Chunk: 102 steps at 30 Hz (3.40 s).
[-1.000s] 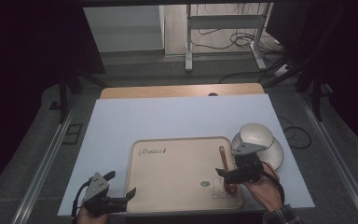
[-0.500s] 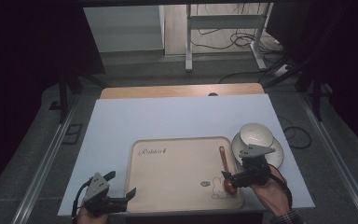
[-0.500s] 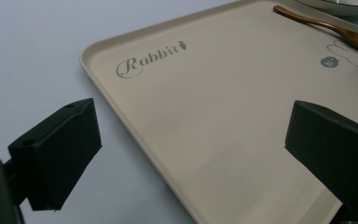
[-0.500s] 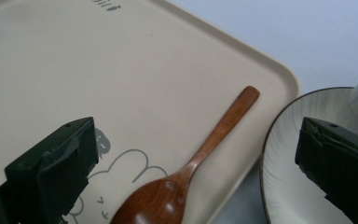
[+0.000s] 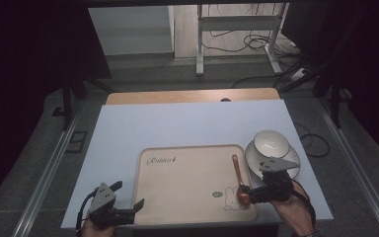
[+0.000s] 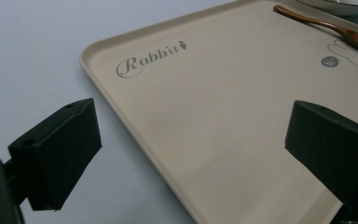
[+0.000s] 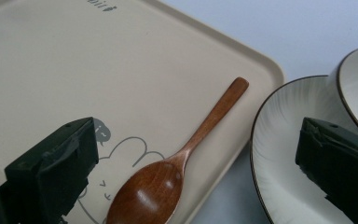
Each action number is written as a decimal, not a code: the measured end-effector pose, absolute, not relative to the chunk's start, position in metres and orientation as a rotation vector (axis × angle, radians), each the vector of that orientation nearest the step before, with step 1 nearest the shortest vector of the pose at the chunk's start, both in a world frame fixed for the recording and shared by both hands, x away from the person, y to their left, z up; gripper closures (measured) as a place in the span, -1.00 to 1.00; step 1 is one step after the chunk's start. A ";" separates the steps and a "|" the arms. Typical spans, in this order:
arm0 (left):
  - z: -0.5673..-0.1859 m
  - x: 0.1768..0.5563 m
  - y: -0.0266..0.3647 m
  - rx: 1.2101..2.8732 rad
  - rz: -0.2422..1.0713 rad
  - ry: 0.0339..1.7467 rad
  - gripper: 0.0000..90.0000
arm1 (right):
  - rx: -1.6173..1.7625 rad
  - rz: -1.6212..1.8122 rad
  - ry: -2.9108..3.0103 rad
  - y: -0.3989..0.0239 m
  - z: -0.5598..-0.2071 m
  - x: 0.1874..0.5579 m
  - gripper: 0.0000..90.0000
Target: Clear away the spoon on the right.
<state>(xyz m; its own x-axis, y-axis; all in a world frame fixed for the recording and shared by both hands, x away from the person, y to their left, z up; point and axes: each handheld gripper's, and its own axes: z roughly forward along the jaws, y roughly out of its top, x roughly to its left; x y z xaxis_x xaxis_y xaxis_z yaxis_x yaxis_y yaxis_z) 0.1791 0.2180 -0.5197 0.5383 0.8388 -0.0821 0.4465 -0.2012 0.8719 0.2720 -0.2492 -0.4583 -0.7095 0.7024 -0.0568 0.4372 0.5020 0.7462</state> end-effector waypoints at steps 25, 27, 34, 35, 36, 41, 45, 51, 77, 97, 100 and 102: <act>-0.520 0.179 0.218 1.833 0.522 1.061 -0.93 | 1.002 1.048 2.311 -0.272 -0.466 0.252 -1.00; -0.520 0.179 0.218 1.833 0.522 1.061 -0.93 | 1.005 1.052 2.306 -0.273 -0.466 0.251 -1.00; -0.520 0.179 0.218 1.830 0.521 1.063 -0.93 | 1.015 1.058 2.299 -0.278 -0.467 0.245 -1.00; -0.520 0.179 0.218 1.830 0.521 1.063 -0.93 | 1.018 1.057 2.299 -0.279 -0.467 0.245 -1.00; -0.520 0.179 0.218 1.830 0.521 1.063 -0.93 | 1.023 1.060 2.297 -0.279 -0.467 0.244 -1.00; -0.520 0.179 0.219 1.828 0.521 1.065 -0.93 | 1.031 1.070 2.288 -0.284 -0.467 0.240 -1.00; -0.520 0.179 0.219 1.827 0.521 1.065 -0.93 | 1.040 1.079 2.278 -0.287 -0.466 0.237 -1.00; -0.520 0.179 0.219 1.826 0.522 1.064 -0.93 | 1.049 1.082 2.272 -0.292 -0.466 0.232 -1.00; -0.520 0.179 0.219 1.825 0.522 1.066 -0.93 | 1.127 1.091 2.213 -0.317 -0.471 0.219 -1.00; -0.520 0.179 0.219 1.822 0.529 1.066 -0.93 | 1.192 1.084 2.145 -0.336 -0.485 0.211 -1.00; -0.520 0.179 0.219 1.822 0.529 1.065 -0.93 | 1.200 1.075 2.147 -0.337 -0.487 0.211 -1.00; -0.520 0.179 0.219 1.822 0.528 1.065 -0.93 | 1.211 1.077 2.152 -0.338 -0.488 0.211 -1.00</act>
